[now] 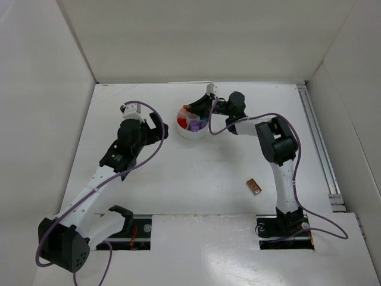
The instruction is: Sort the legos into containers by color
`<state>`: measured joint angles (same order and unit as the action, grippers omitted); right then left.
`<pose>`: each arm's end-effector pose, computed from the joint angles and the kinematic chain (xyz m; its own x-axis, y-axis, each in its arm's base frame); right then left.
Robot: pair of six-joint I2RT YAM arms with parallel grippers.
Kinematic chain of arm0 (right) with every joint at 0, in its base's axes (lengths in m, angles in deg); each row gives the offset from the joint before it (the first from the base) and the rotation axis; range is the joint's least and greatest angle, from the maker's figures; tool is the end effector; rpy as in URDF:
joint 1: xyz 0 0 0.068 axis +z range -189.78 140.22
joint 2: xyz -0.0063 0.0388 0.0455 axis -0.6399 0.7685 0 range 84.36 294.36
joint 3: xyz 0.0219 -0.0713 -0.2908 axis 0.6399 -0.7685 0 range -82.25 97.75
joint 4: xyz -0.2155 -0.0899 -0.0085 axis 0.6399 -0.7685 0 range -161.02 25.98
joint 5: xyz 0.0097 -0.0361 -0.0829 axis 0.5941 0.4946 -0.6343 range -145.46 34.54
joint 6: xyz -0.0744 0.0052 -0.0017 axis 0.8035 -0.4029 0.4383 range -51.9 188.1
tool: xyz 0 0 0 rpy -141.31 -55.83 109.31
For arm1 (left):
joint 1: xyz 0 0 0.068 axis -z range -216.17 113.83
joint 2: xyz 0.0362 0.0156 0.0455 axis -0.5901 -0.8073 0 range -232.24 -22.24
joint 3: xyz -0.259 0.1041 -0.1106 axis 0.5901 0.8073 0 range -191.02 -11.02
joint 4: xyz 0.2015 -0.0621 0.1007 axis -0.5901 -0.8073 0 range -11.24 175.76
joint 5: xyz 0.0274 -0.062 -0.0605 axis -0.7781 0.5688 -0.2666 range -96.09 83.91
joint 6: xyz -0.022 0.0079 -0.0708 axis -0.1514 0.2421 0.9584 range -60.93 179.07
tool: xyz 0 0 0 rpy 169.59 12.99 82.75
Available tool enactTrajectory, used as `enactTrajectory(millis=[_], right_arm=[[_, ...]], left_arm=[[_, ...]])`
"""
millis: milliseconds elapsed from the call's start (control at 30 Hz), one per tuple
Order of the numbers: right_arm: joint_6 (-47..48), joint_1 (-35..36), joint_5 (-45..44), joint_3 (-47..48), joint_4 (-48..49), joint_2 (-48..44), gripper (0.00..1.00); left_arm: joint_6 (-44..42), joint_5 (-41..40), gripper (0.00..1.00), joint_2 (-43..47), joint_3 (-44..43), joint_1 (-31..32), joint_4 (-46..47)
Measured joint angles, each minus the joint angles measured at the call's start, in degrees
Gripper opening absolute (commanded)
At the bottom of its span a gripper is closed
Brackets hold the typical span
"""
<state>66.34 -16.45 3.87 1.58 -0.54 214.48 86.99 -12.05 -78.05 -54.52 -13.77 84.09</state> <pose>0.4392 0.2480 0.2541 0.2419 0.1215 -0.9627 -0.9644 0.1393 -0.2247 0.1975 -0.0743 0.3351 -0.3311 -0.3673 -0.8692 0.1480 0.8895 -0.4322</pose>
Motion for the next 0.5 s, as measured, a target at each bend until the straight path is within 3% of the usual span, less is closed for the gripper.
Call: enactTrajectory(millis=[300, 500], right_arm=[[0.1, 0.0, -0.4, -2.3, 0.0, -0.4, 0.46], [0.1, 0.0, -0.6, -4.4, -0.1, -3.8, 0.54]], left_arm=[[0.0, 0.8, 0.99, 0.0, 0.0, 0.0, -0.6], [0.5, 1.2, 0.99, 0.6, 0.0, 0.0, -1.5]])
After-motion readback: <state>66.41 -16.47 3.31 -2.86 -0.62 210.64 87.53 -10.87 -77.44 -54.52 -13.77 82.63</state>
